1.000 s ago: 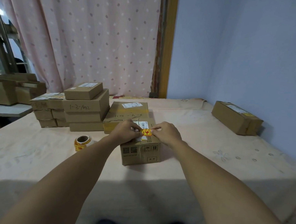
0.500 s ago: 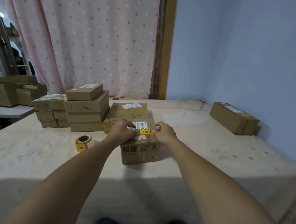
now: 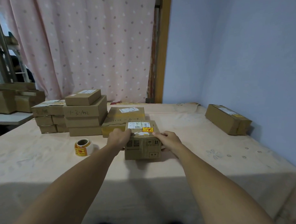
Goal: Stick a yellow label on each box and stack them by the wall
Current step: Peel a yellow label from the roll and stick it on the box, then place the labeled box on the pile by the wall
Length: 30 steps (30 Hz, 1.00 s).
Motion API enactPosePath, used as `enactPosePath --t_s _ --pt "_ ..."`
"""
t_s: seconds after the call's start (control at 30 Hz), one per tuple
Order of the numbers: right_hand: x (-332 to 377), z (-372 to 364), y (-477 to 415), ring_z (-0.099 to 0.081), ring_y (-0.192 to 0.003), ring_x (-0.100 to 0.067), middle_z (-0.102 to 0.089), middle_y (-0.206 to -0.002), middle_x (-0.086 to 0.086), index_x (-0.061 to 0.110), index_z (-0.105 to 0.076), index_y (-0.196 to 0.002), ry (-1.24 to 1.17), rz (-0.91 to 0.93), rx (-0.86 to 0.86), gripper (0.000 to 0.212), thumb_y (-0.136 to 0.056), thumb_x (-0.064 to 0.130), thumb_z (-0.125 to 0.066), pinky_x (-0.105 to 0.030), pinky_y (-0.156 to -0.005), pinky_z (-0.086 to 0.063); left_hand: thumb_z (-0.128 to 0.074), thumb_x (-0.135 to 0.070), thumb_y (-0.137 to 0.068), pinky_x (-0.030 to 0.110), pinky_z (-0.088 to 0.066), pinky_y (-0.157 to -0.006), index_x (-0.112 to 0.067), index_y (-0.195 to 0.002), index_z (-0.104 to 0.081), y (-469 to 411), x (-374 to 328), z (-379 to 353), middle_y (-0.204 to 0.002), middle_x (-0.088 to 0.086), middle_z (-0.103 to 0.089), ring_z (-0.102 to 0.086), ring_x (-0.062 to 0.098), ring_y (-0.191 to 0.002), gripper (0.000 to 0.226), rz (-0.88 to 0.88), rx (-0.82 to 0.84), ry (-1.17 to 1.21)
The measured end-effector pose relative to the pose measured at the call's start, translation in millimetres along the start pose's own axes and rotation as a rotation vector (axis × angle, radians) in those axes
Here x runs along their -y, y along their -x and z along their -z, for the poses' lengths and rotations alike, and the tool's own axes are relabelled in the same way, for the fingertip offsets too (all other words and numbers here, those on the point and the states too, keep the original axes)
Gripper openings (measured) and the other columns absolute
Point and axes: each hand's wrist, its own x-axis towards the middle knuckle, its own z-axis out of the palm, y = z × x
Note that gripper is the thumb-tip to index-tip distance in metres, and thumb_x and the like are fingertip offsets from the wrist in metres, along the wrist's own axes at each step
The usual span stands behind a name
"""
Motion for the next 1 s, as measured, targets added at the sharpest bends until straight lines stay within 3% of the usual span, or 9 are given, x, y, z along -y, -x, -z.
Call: enactPosePath --t_s 0.1,0.27,0.47,0.6,0.67,0.73,0.83,0.9,1.0 --pt "-5.4 22.3 1.7 -0.070 -0.093 -0.017 -0.074 -0.096 -0.001 0.015 -0.069 -0.097 -0.104 0.013 -0.103 0.039 -0.085 0.052 -0.072 -0.046 -0.082 -0.063 -0.056 -0.048 -0.090 0.044 -0.062 -0.081 -0.012 -0.107 -0.069 3.9 -9.8 -19.8 -0.097 0.005 -0.072 -0.068 0.022 -0.091 0.042 -0.046 0.085 0.090" --pt "-25.5 73.9 8.0 -0.070 -0.090 -0.017 -0.075 -0.092 0.002 0.021 -0.072 -0.094 -0.172 0.010 -0.289 0.038 -0.081 0.056 -0.072 -0.046 -0.082 -0.063 -0.055 -0.056 -0.094 0.044 -0.055 -0.092 -0.027 -0.131 -0.062 24.4 -36.1 -66.6 -0.109 -0.002 -0.070 -0.062 0.018 -0.104 0.048 -0.139 0.304 0.223" --pt "-62.9 135.3 13.0 -0.069 -0.092 -0.017 -0.075 -0.093 0.007 0.027 -0.073 -0.093 -0.186 -0.022 -0.442 0.053 -0.063 0.069 -0.066 -0.047 -0.087 -0.060 -0.059 -0.061 -0.091 0.037 -0.047 -0.082 -0.037 -0.144 -0.044 45.6 -66.2 -136.3 -0.126 -0.002 -0.061 -0.057 0.018 -0.110 0.060 -0.115 0.509 0.302" --pt "-80.6 170.2 10.1 -0.065 -0.098 -0.014 -0.071 -0.106 0.006 0.025 -0.069 -0.107 -0.173 -0.017 -0.531 0.038 -0.086 0.057 -0.066 -0.036 -0.083 -0.054 -0.062 -0.053 -0.093 0.029 -0.044 -0.066 -0.042 -0.139 -0.042 57.4 -86.9 -180.0 -0.110 -0.010 -0.060 -0.056 0.006 -0.095 0.052 -0.112 0.579 0.367" --pt "-85.6 186.2 5.3 -0.062 -0.096 -0.010 -0.069 -0.108 0.006 0.023 -0.065 -0.109 -0.200 -0.004 -0.569 0.033 -0.092 0.051 -0.065 -0.028 -0.073 -0.048 -0.066 -0.051 -0.090 0.033 -0.050 -0.072 -0.040 -0.141 -0.044 56.0 -97.6 -203.2 -0.113 -0.010 -0.063 -0.059 0.007 -0.099 0.056 -0.127 0.579 0.415" --pt "-86.9 200.3 -1.1 -0.060 -0.095 -0.008 -0.065 -0.107 0.009 0.026 -0.060 -0.111 -0.240 0.014 -0.593 0.032 -0.091 0.049 -0.068 -0.027 -0.072 -0.046 -0.072 -0.052 -0.085 0.041 -0.056 -0.086 -0.045 -0.134 -0.051 51.4 -109.6 -227.1 -0.118 -0.007 -0.067 -0.063 0.012 -0.105 0.054 -0.139 0.553 0.475" --pt "-88.0 220.6 -19.4 -0.061 -0.104 -0.013 -0.064 -0.114 0.008 0.028 -0.056 -0.119 -0.258 0.066 -0.665 0.038 -0.088 0.042 -0.074 -0.029 -0.081 -0.050 -0.076 -0.059 -0.073 0.048 -0.056 -0.094 -0.053 -0.117 -0.058 45.4 -137.1 -260.7 -0.114 -0.009 -0.071 -0.068 0.016 -0.105 0.048 -0.152 0.493 0.545" --pt "-90.7 236.7 -37.5 -0.058 -0.118 -0.017 -0.060 -0.129 0.003 0.029 -0.056 -0.130 -0.188 0.102 -0.718 0.049 -0.086 0.043 -0.072 -0.037 -0.097 -0.051 -0.075 -0.064 -0.068 0.048 -0.055 -0.096 -0.048 -0.127 -0.057 39.0 -157.7 -284.5 -0.115 -0.008 -0.071 -0.068 0.017 -0.105 0.063 -0.154 0.475 0.562" --pt "-92.5 264.7 -62.9 -0.040 -0.138 -0.023 -0.041 -0.149 -0.003 0.026 -0.047 -0.148 -0.058 0.051 -0.787 0.064 -0.090 0.045 -0.067 -0.044 -0.113 -0.040 -0.073 -0.070 -0.065 0.049 -0.054 -0.097 -0.044 -0.135 -0.053 26.2 -186.6 -321.5 -0.119 -0.006 -0.069 -0.066 0.019 -0.108 0.077 -0.151 0.452 0.579"
